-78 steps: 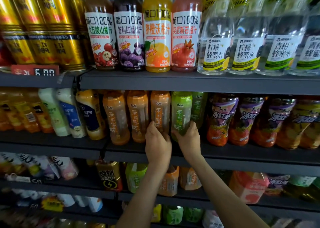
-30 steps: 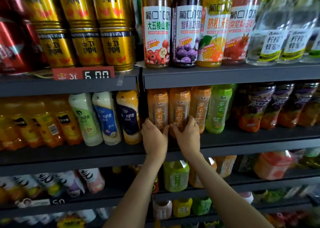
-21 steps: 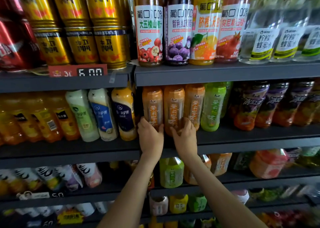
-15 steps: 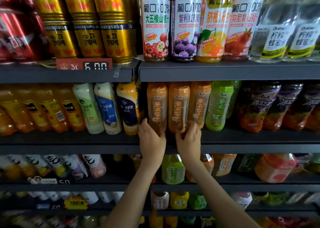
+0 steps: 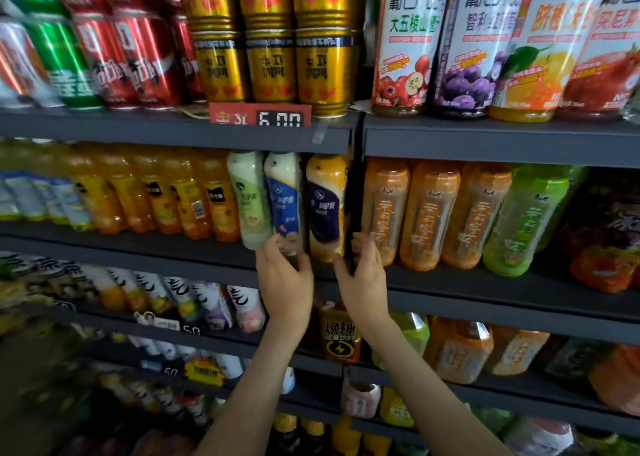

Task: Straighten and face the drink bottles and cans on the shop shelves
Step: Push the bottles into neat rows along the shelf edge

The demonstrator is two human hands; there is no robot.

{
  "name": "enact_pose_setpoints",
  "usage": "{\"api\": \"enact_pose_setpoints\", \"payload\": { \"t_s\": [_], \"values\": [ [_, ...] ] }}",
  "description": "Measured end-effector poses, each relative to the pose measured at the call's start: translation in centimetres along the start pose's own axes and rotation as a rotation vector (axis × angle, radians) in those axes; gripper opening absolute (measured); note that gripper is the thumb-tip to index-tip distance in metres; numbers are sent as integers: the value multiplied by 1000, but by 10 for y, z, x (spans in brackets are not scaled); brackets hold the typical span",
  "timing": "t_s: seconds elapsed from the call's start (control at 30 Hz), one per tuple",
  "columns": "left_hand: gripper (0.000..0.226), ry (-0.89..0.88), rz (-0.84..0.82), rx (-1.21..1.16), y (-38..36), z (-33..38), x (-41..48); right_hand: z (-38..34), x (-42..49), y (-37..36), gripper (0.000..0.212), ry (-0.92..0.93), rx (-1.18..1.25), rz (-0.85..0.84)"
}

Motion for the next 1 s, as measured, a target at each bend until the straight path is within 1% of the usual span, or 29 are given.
{"api": "enact_pose_setpoints", "payload": {
  "t_s": [0.1, 0.2, 0.3, 0.37, 0.5, 0.6, 0.7, 0.8, 1.0],
  "values": [
    [51, 27, 20, 30, 10, -16, 15, 1, 7, -19, 56, -63, -32, 22],
    [65, 73, -20, 75, 14, -35, 33, 0, 13, -36, 63, -114, -60, 75],
    [66, 49, -106, 73, 17, -50, 52, -3, 17, -50, 78, -156, -140, 153],
    [65, 57, -161, 67, 17, -60, 63, -5, 20, -57, 83, -175, -205, 202],
    [63, 23, -255, 53, 10, -74, 79, -7, 28, -65, 77, -262, -269, 223],
    [68, 10, -289, 67, 4, -75, 87, -6, 34, -67, 72, -286, -274, 208],
    [71, -1, -297, 80, 4, -78, 91, -5, 35, -71, 71, -321, -276, 212],
    [71, -24, -303, 90, 3, -82, 96, -7, 35, -73, 74, -332, -292, 259],
    [72, -8, -334, 108, 3, -86, 100, -9, 31, -74, 73, -344, -308, 281]
  ]
}}
Point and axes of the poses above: each hand's wrist, its own x-axis towards the middle knuckle, its own y-axis out of the back of the hand, z = x × y, the point moved 5 cm from there along x, towards the middle knuckle, and after that the axes turned 1 degree about -z, right-handed, at the moved point
